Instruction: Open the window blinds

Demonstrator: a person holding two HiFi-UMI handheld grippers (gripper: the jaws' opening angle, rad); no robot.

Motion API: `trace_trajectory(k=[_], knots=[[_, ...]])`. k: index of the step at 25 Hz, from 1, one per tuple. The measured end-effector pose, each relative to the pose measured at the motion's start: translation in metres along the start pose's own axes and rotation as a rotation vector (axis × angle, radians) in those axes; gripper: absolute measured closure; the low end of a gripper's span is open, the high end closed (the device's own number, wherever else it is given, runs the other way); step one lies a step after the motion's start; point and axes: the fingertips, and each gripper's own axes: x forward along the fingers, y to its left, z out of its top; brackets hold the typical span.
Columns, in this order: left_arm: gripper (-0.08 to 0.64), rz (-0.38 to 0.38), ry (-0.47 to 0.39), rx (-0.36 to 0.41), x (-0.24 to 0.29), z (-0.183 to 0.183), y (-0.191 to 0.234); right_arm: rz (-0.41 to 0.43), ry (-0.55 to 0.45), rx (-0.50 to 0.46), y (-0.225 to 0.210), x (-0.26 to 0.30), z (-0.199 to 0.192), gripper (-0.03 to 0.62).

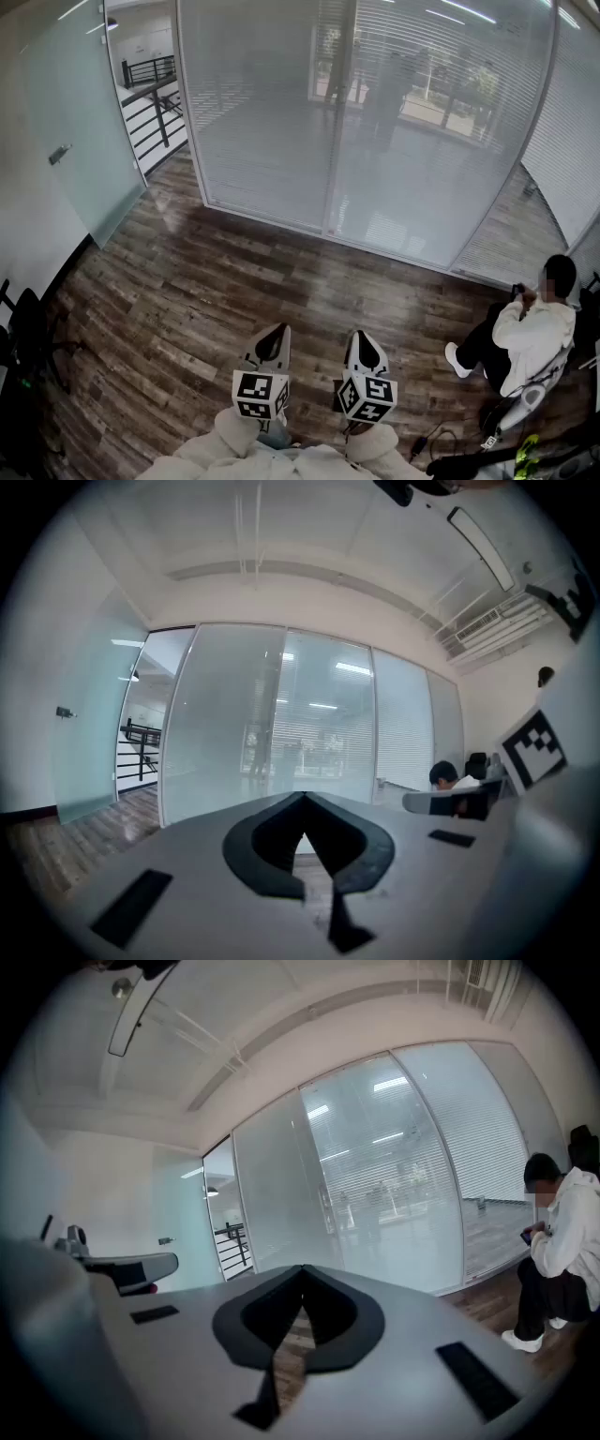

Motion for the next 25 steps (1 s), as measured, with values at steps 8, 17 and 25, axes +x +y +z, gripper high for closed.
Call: trace_trajectory(k=[8,17,25], knots=[[0.558,-0.008,-0.002,-0.019,0.085,0.014,0.058,-0.024,0.003,-0.007,0.004,0.104,0.015,0.580],[0.558,-0.034,0.012,0.008,0.192,0.032,0.153,-0.030,-0.039,-0.008,0.036,0.243,0.046,0.580],[0.558,-0.069,0.058,-0.009,0.262,0.030,0.191,-0.101,-0.008,0.009,0.020,0.316,0.051,0.580]])
